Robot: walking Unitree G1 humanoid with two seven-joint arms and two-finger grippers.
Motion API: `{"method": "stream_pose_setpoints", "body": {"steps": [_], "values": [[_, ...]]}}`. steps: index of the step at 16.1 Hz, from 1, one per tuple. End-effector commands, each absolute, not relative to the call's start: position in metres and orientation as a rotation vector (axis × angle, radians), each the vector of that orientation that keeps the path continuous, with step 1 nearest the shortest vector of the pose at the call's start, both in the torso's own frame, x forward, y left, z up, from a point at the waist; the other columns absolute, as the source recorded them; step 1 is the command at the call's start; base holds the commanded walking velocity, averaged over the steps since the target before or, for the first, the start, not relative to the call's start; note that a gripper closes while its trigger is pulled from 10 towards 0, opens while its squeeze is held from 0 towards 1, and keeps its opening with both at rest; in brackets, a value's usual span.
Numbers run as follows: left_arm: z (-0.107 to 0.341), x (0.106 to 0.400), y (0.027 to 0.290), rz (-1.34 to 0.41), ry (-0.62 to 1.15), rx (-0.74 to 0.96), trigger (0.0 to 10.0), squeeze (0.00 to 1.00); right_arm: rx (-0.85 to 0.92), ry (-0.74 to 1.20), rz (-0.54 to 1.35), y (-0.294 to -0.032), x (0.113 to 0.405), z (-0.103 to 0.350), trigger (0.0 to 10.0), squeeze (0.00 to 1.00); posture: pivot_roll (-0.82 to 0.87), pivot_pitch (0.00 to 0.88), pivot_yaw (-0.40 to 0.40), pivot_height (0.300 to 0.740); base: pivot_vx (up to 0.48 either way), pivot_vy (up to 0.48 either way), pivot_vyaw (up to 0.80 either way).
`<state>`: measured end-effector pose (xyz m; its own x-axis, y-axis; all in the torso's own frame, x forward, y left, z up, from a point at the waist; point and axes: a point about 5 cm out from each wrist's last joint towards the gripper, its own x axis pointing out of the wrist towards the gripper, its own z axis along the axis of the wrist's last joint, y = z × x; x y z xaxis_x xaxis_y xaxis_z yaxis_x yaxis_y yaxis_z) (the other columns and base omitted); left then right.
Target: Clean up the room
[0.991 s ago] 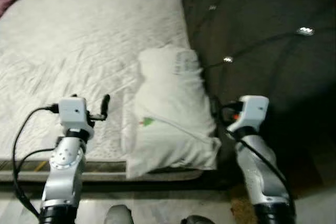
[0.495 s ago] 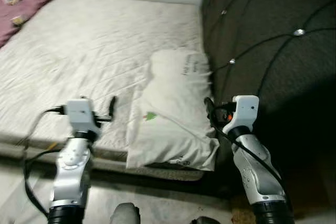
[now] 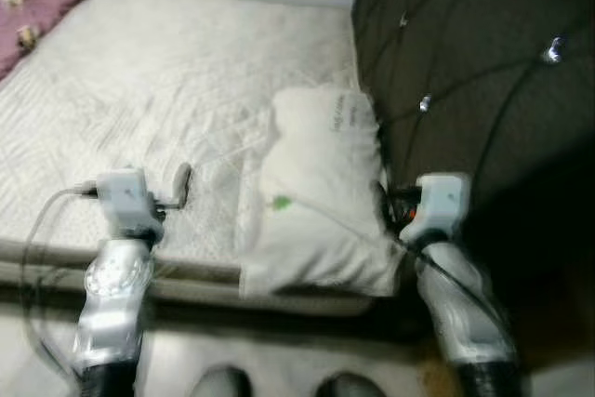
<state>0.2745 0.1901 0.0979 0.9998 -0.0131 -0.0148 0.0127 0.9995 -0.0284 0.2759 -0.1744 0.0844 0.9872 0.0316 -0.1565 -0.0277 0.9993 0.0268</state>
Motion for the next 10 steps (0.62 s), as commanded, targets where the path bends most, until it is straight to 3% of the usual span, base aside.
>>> {"method": "stream_pose_setpoints", "body": {"steps": [1, 8, 10], "values": [[0.0995, 0.2744, 0.1969, -0.004, 0.016, -0.013, 10.0, 0.0, 0.038, 0.141, 0.043, -0.1711, 0.2776, 0.089, 10.0, 0.0, 0.0, 0.041, -0.058, 0.74, 0.0, 0.48, -0.48], [0.0985, 0.2734, 0.1954, -0.009, 0.016, -0.018, 10.0, 0.0, 0.028, 0.149, 0.054, -0.1717, 0.2778, 0.0873, 10.0, 0.0, 0.0, 0.045, -0.059, 0.74, 0.0, 0.48, -0.8], [0.0994, 0.2732, 0.1952, -0.009, 0.006, -0.018, 10.0, 0.0, 0.028, 0.145, 0.067, -0.1704, 0.2779, 0.0875, 10.0, 0.0, 0.0, 0.045, -0.059, 0.74, 0.0, 0.48, -0.26]]}}
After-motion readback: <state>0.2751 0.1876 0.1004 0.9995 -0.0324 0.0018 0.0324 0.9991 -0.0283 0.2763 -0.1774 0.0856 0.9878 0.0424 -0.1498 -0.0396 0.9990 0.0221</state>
